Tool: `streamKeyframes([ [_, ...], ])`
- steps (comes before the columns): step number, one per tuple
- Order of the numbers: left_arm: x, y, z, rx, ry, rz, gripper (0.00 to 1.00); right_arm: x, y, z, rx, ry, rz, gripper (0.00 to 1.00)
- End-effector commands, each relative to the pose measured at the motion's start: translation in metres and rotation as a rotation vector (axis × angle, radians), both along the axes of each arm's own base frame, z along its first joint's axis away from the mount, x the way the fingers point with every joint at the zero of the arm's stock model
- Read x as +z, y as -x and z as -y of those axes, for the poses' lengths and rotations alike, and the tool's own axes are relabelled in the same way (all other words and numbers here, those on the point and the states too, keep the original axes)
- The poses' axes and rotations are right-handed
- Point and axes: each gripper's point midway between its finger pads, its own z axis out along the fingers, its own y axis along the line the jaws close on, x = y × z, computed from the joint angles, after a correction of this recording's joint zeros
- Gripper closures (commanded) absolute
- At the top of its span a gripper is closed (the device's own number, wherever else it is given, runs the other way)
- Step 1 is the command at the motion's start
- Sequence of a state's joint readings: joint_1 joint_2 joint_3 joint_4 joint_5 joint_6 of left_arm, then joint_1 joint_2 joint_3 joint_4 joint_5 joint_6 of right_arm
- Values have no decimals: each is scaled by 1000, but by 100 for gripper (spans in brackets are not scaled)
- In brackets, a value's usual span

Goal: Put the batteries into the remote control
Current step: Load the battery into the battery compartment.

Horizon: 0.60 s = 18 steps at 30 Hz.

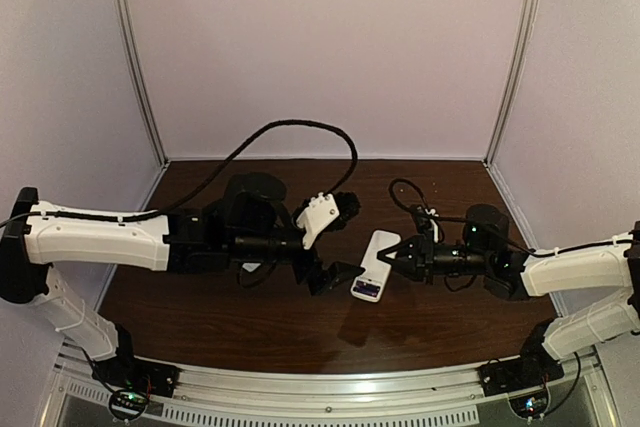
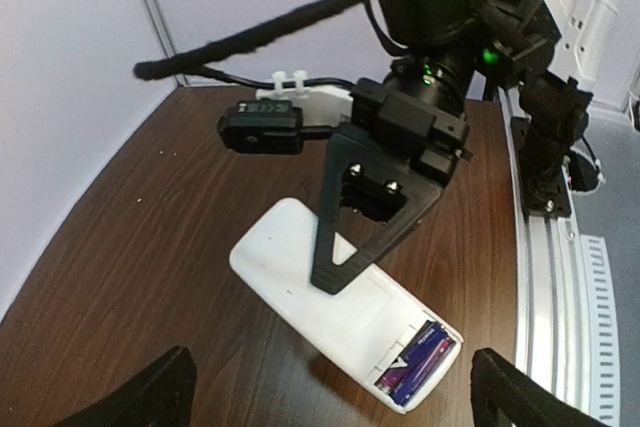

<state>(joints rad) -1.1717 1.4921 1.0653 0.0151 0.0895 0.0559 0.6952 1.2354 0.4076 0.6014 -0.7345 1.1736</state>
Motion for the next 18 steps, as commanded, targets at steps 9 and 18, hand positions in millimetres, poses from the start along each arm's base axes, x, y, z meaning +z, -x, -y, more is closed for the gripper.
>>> streamKeyframes([
  [9, -16, 5, 1, 118, 146, -516, 3, 31, -22, -1, -79, -50, 116, 100],
  [18, -36, 7, 22, 132, 151, -709, 12, 34, -24, -2, -83, -45, 116, 100],
])
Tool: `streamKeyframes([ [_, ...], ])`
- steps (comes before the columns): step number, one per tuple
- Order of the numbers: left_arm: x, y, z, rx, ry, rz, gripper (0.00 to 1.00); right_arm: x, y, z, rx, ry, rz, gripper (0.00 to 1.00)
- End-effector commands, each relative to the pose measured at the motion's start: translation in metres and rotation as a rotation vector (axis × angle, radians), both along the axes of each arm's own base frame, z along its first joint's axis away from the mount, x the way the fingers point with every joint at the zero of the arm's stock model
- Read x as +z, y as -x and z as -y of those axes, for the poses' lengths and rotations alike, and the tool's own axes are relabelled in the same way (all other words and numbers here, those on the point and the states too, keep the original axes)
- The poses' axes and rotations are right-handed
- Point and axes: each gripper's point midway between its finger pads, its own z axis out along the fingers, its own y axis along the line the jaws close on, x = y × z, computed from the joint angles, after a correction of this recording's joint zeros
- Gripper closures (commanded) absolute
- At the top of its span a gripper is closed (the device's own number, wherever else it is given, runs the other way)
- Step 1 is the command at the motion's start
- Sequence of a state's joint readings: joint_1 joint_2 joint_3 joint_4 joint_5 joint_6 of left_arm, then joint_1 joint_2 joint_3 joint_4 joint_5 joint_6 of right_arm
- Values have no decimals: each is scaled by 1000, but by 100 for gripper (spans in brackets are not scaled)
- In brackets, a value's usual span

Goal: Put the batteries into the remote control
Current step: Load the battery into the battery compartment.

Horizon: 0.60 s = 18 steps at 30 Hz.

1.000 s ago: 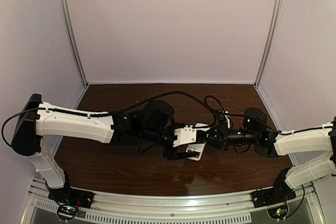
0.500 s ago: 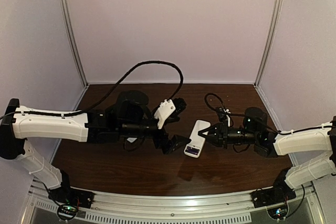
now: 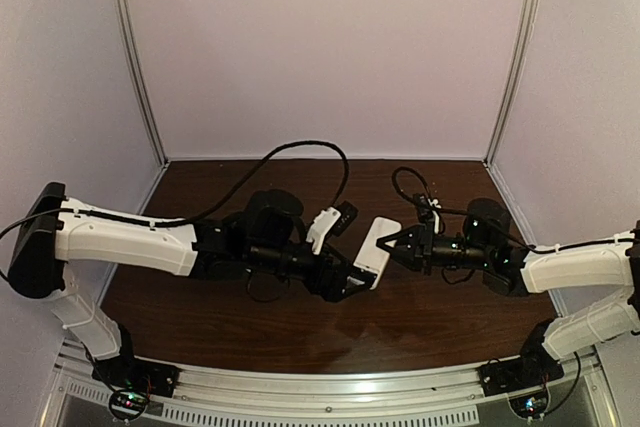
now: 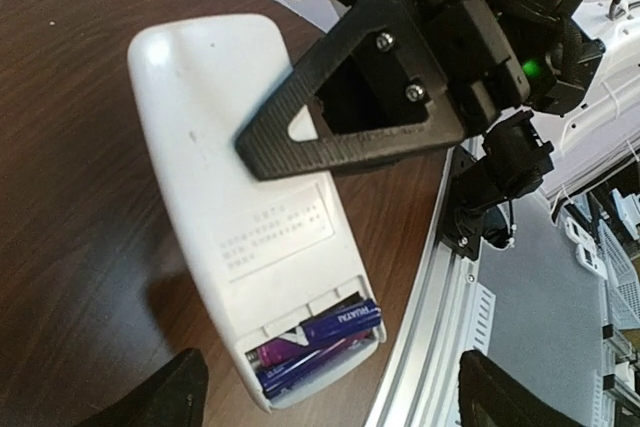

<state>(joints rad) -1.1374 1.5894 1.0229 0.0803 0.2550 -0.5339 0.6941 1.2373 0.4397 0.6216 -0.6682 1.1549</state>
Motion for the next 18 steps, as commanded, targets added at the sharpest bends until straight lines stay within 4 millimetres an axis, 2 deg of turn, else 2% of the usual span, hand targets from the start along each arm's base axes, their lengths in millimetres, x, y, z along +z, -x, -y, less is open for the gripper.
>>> streamKeyframes([
  [1, 11, -2, 13, 10, 77, -97, 12, 19, -7, -1, -19, -27, 53, 100],
  [10, 9, -2, 21, -12, 92, -120, 24, 20, -5, -1, -15, -28, 60, 100],
  [18, 9, -6, 24, -10, 100, -130, 31, 22, -2, -1, 0, -31, 64, 100],
])
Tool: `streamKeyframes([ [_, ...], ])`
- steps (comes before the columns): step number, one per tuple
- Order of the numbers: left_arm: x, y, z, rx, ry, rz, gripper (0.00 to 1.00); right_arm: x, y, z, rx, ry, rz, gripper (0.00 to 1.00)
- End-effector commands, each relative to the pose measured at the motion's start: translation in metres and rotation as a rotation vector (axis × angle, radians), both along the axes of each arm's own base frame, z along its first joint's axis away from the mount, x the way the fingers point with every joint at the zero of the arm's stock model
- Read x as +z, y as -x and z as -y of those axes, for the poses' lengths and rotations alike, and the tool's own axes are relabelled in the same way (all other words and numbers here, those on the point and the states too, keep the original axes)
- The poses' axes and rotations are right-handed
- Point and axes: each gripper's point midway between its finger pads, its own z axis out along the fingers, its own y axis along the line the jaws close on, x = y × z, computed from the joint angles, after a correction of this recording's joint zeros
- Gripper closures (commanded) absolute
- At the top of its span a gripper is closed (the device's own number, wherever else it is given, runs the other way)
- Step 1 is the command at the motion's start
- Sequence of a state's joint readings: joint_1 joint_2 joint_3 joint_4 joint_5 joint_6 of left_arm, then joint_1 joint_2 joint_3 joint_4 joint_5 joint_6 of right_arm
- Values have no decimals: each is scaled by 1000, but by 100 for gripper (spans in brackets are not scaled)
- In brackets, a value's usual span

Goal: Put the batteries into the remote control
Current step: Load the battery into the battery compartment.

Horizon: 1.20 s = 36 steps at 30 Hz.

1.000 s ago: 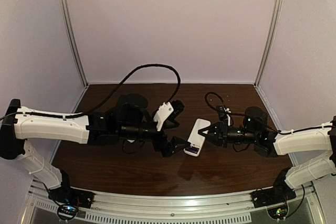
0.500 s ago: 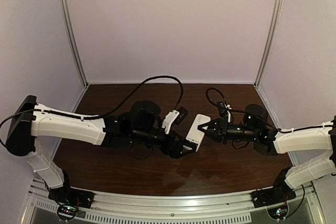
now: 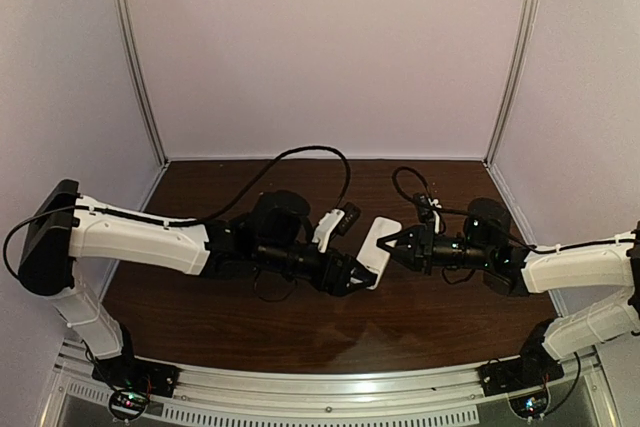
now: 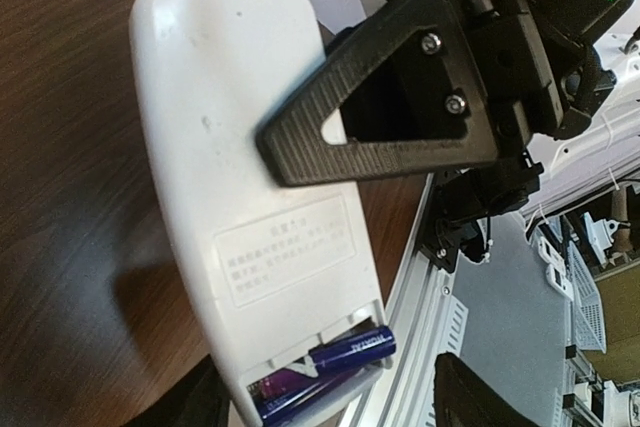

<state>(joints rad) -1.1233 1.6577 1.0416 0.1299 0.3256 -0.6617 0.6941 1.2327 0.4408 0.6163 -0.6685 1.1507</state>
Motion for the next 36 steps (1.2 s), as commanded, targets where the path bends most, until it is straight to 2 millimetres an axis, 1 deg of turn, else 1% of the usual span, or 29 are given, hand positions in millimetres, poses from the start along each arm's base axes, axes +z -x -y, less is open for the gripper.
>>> streamKeyframes([
  [1, 21, -6, 12, -12, 75, 13, 32, 21, -2, -2, 0, -32, 60, 100],
  [5, 18, -7, 13, -12, 68, 8, 35, 22, -1, -2, 2, -32, 62, 100],
  [9, 19, -8, 14, -16, 68, 14, 31, 21, -2, -2, 2, -30, 61, 100],
  [13, 17, -10, 15, -8, 60, 10, 32, 21, -1, -2, 4, -31, 62, 100],
  [19, 11, -13, 14, 11, 49, -9, 42, 23, 0, -2, 7, -35, 64, 100],
  [24, 6, -20, 10, 35, 44, -29, 54, 27, 1, -2, 11, -40, 70, 100],
  [27, 3, -22, 7, 40, 41, -36, 58, 30, 2, -2, 16, -47, 76, 100],
  [31, -1, -23, 6, 39, 36, -43, 63, 36, 5, -2, 25, -63, 95, 100],
  [36, -7, -21, 3, 24, 39, -71, 68, 51, 10, 0, 40, -99, 142, 100],
])
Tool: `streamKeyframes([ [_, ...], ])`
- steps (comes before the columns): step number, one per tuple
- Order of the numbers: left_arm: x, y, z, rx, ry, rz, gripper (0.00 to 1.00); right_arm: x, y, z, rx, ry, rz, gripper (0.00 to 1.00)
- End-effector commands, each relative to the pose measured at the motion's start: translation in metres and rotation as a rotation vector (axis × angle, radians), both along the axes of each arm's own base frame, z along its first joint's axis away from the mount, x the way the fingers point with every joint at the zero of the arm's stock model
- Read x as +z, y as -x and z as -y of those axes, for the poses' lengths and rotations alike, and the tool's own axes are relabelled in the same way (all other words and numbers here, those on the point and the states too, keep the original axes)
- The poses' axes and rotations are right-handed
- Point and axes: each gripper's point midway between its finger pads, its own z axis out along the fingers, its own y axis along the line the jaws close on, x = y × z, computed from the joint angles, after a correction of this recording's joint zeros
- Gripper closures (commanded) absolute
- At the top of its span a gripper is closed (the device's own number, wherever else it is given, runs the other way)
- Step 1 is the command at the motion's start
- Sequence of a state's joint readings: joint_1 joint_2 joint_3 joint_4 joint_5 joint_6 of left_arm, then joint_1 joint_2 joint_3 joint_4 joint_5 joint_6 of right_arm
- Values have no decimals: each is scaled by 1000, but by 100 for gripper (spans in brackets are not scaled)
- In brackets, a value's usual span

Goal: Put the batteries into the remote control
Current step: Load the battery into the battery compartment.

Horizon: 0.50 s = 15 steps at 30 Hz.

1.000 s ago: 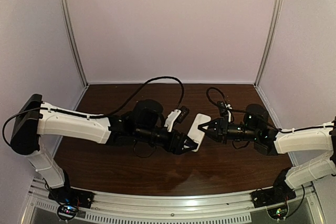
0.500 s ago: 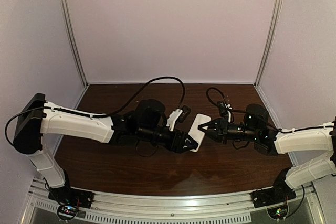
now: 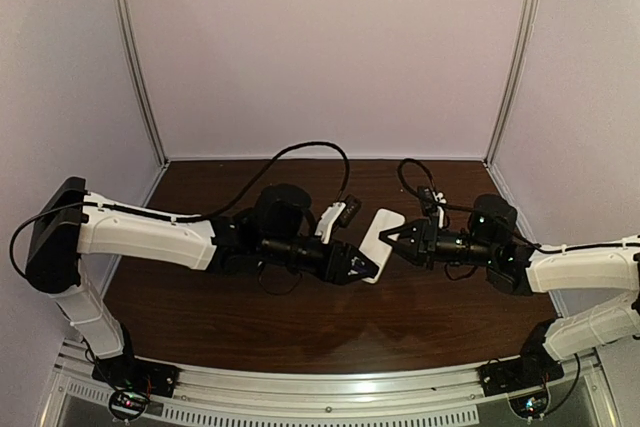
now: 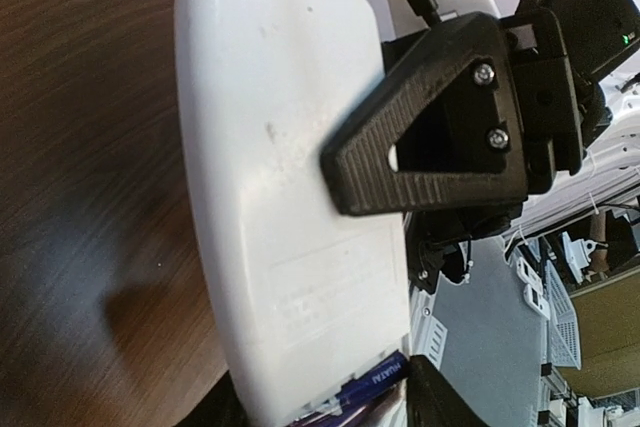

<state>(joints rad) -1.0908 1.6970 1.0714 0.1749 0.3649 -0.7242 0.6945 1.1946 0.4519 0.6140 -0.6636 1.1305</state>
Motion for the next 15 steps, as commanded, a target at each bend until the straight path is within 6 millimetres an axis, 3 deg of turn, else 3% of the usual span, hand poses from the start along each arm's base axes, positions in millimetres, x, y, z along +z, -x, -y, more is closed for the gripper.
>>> streamKeyframes([
  [1, -13, -6, -6, -3, -6, -19, 69, 37, 11, -2, 47, -82, 96, 100],
  [15, -33, -12, -16, 35, -70, -69, 80, 80, 28, 2, 109, -250, 181, 100],
])
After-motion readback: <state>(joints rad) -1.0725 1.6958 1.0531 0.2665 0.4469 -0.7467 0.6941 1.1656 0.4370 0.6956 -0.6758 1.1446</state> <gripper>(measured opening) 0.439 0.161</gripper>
